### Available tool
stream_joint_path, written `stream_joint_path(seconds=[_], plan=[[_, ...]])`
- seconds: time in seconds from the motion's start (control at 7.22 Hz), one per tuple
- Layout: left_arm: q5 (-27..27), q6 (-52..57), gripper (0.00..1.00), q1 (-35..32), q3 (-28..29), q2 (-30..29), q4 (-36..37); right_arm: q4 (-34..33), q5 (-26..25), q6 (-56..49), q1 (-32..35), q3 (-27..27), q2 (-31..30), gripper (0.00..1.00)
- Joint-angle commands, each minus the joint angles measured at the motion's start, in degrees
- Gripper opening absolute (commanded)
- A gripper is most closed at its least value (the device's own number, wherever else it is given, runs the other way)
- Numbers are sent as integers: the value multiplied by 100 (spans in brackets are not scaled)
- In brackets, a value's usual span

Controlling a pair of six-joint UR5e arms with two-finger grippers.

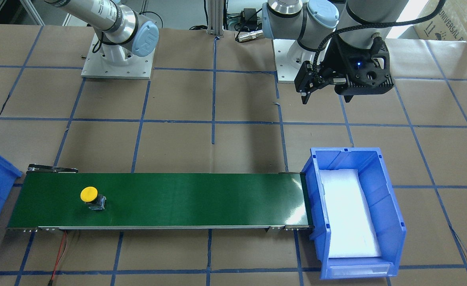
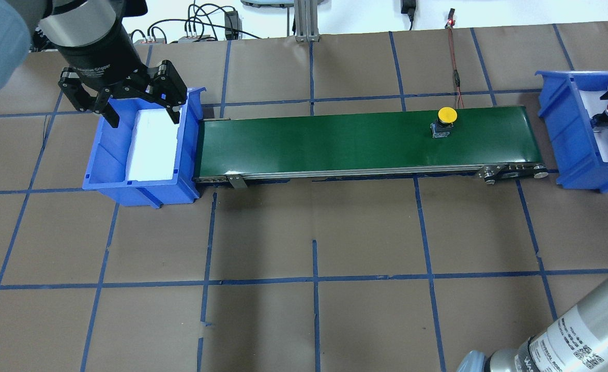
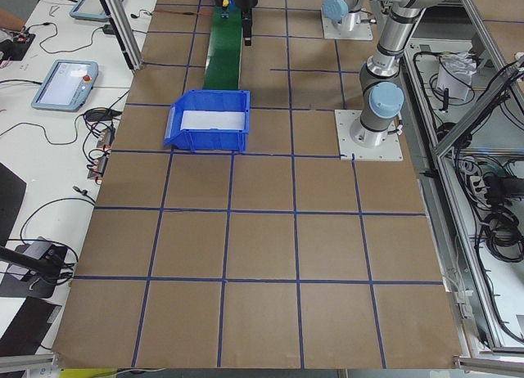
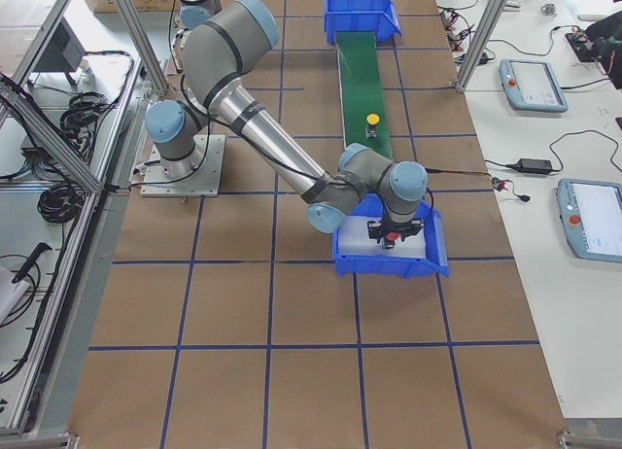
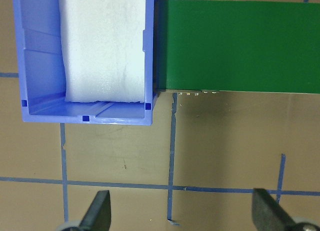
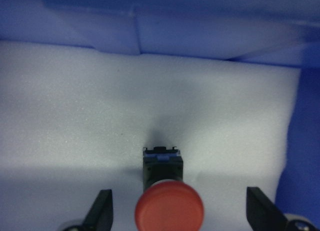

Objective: Transport two buttons from left to right
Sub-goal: 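Carry the red button into the far blue bin and release it, then return the right gripper over the belt end toward the yellow button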

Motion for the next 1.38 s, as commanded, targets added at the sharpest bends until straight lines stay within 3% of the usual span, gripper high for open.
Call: stream_joint_path(seconds=[0.0, 0.42, 0.69, 0.97, 1.25], plan=[[0, 2, 100, 0, 0, 0, 0, 914, 42, 631, 433, -201, -497, 100], [0, -7, 100, 0, 0, 0, 0, 1272, 85, 1852, 1294, 113, -824, 100], [0, 2, 100, 0, 0, 0, 0, 1070, 103, 2069, 1726, 674, -842, 100], [0, 2, 100, 0, 0, 0, 0, 414, 541, 2095, 1815, 1124, -982, 100], [0, 2, 100, 0, 0, 0, 0, 190, 508, 2060, 2078, 1196, -982, 91]])
